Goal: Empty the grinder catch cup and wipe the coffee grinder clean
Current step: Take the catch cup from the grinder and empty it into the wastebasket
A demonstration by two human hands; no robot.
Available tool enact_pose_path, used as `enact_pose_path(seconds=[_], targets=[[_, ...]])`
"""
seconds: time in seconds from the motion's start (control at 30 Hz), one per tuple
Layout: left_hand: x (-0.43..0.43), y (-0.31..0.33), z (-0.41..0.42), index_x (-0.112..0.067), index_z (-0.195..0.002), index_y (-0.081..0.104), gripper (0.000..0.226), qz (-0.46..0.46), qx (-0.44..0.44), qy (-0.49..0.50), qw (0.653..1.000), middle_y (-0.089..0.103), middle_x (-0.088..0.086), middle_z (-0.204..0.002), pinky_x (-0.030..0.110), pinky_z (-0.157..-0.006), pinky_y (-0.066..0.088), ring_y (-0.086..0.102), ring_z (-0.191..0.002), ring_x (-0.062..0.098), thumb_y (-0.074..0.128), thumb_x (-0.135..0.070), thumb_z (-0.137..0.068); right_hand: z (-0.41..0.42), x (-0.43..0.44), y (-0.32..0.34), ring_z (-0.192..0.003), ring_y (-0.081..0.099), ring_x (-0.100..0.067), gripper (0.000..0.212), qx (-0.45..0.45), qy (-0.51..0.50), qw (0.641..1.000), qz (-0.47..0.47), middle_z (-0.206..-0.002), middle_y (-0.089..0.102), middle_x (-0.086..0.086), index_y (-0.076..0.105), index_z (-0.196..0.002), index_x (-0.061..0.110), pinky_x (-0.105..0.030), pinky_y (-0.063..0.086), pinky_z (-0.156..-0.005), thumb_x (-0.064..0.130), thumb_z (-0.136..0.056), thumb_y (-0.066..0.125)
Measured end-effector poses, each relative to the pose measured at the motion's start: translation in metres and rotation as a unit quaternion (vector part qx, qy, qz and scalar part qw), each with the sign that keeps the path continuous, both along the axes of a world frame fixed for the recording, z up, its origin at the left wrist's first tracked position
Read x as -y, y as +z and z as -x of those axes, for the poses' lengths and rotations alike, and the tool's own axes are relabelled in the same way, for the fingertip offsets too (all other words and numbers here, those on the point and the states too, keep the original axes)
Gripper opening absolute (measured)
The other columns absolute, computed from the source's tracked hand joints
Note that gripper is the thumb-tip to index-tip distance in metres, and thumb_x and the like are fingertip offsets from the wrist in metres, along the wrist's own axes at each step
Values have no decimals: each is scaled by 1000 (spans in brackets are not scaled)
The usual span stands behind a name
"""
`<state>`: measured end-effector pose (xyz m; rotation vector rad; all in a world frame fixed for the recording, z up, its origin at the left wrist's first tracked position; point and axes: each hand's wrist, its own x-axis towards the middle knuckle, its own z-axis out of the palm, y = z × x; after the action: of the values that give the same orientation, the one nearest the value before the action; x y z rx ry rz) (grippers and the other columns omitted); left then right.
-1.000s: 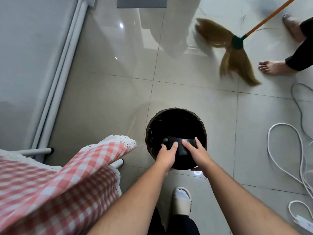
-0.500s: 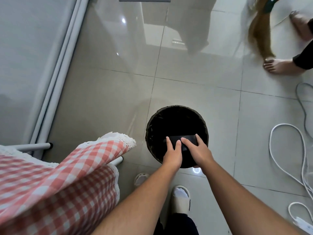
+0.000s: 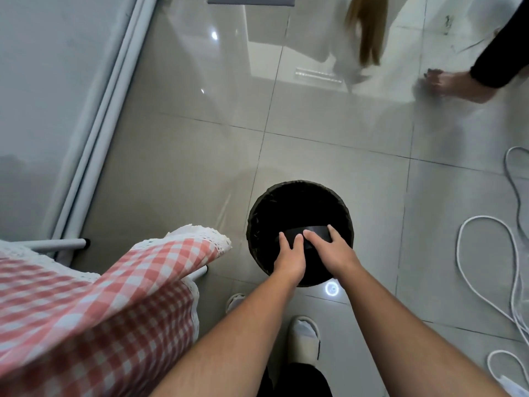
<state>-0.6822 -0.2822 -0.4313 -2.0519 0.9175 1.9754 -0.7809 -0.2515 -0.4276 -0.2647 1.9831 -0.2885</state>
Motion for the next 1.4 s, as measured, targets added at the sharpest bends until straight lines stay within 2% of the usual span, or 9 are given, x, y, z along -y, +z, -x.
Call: enact_pose_path(seconds=[0.3,0.37,0.47,0.57,0.67,0.8,0.93,1.1,1.4], targets=[[-2,14,-21,-42,-149,-4,71,52,-62,-35,996,28,4,-155,46,-111,33,35,-137,28,42,-47,-95,-3,-17,14,-135,35,-28,91,73,-40,995,47,-152,32,0,9,-148,41,-50,36,-106,62,-75,60],[-6,22,-34,-46,-146,-11,83,65,-88,-44,993,20,-6,-158,46,-112,32,31,-139,21,52,-43,-92,-3,-29,23,-137,32,-26,95,114,-52,991,53,-155,25,3,0,-148,42,-47,38,-102,53,-78,64],[-9,35,-53,-46,-144,-19,107,65,-103,-66,990,29,3,-152,44,-109,37,36,-136,19,69,-33,-83,-2,-48,34,-135,34,-23,116,159,-59,983,69,-156,22,4,-11,-146,42,-45,41,-99,43,-71,76],[-8,48,-65,-39,-149,-7,116,73,-122,-92,986,36,6,-145,39,-104,43,44,-126,18,78,-16,-74,-3,-61,48,-137,32,-19,141,169,-56,977,116,-156,22,0,-18,-145,39,-44,34,-110,29,-53,89],[-7,77,-67,-37,-144,16,113,109,-146,-121,976,37,5,-142,40,-105,43,43,-127,18,82,-19,-54,-6,-66,71,-134,37,-20,147,141,-39,977,158,-149,32,-4,-21,-142,45,-44,34,-110,17,-50,91],[-7,126,-66,-36,-125,29,92,173,-177,-115,962,45,-1,-132,36,-97,51,52,-120,16,75,-12,-49,-7,-64,120,-126,44,-19,145,85,-12,973,212,-139,41,-1,-16,-143,45,-39,40,-105,6,-51,90],[-3,195,-68,-36,-122,31,86,244,-188,-111,945,53,0,-127,35,-94,52,56,-116,15,76,-10,-53,-4,-53,186,-121,50,-22,132,21,56,960,273,-132,49,-3,4,-141,41,-41,43,-103,8,-48,91],[-2,286,-81,-52,-111,32,85,353,-179,-45,917,53,-3,-120,46,-98,50,58,-114,19,75,-20,-46,-10,-25,289,-109,54,-19,116,-17,160,922,353,-119,51,2,14,-135,33,-33,44,-96,8,-51,90],[-6,446,-215,-54,-109,31,83,551,-116,109,819,51,-3,-119,46,-97,51,57,-117,23,79,-23,-49,-137,36,447,-108,53,-17,110,36,327,785,524,-115,51,2,19,-135,23,-26,42,-83,2,-53,89]])
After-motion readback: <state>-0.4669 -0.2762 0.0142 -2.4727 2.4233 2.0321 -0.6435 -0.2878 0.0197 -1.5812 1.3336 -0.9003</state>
